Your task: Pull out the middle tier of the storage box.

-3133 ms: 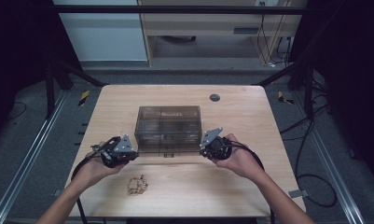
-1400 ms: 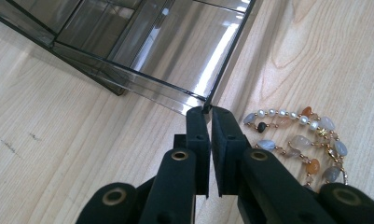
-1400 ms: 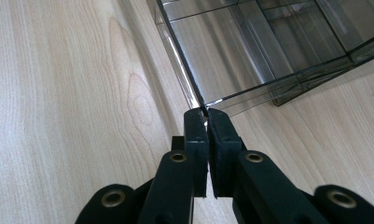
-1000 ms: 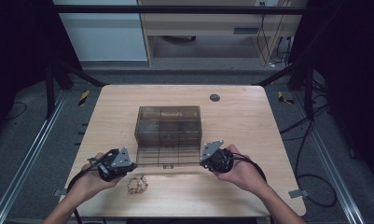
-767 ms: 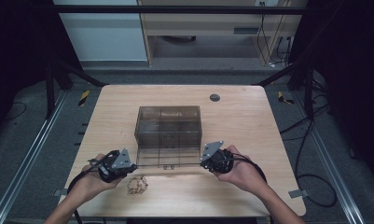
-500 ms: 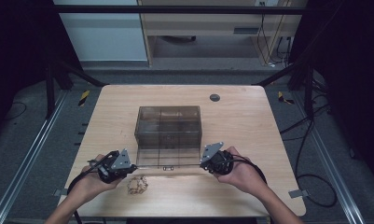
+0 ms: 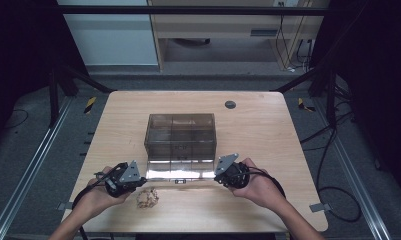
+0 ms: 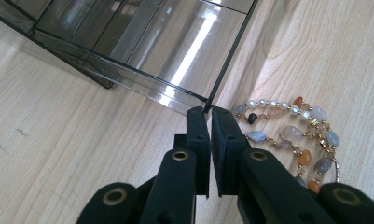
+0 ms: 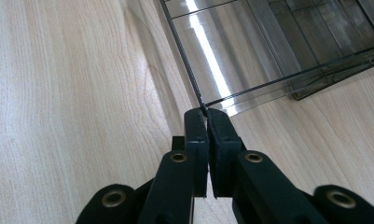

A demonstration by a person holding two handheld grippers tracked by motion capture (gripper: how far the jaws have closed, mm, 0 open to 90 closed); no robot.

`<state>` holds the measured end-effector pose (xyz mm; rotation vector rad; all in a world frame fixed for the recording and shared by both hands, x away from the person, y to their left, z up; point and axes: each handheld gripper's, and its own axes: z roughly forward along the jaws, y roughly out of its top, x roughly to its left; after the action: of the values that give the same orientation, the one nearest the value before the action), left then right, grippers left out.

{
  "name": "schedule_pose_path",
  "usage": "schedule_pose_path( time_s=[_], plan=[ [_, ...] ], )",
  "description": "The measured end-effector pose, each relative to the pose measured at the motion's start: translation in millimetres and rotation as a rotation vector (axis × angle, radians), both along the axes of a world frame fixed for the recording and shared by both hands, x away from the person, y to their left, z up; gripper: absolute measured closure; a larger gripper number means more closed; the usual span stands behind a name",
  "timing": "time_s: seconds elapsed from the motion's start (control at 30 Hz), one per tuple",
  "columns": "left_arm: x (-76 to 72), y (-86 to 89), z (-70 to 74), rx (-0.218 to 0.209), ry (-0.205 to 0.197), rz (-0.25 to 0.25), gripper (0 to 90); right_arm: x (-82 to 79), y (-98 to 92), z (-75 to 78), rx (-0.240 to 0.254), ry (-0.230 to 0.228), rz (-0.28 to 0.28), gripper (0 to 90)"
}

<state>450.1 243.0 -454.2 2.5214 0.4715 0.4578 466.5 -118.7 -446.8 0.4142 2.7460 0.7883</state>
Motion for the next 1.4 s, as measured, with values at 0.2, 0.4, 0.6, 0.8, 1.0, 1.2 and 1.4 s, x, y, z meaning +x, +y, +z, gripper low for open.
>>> schedule_pose_path(
  time_s=[0.2,0.4,0.6,0.8,1.0,1.2,1.4],
  plan=[
    [-0.2,0.5,-1.4,0.000,0.001,0.001,86.1,0.0,0.8,-1.1,-0.001,0.002,0.003,87.7],
    [-0.4,0.4,-2.9,-0.001,0.001,0.004,86.1,0.0,0.8,-2.3,-0.001,0.005,0.001,87.7],
    [-0.8,0.2,-5.1,-0.007,0.004,0.006,86.1,0.2,0.4,-4.2,0.001,0.009,0.001,87.5],
    [-0.9,0.0,-5.5,-0.004,0.003,0.006,86.1,0.5,0.1,-5.0,0.003,0.012,0.000,87.5],
    [-0.6,0.3,-6.0,-0.006,0.003,0.009,86.0,0.3,0.2,-4.9,0.007,0.013,-0.003,87.3],
    [0.0,1.4,-7.3,-0.016,0.006,0.010,85.7,0.4,0.4,-5.1,0.009,0.020,-0.005,87.1],
    [0.3,1.8,-7.9,-0.015,0.004,0.011,84.8,0.9,-0.2,-6.1,0.015,0.021,-0.004,85.7]
  ],
)
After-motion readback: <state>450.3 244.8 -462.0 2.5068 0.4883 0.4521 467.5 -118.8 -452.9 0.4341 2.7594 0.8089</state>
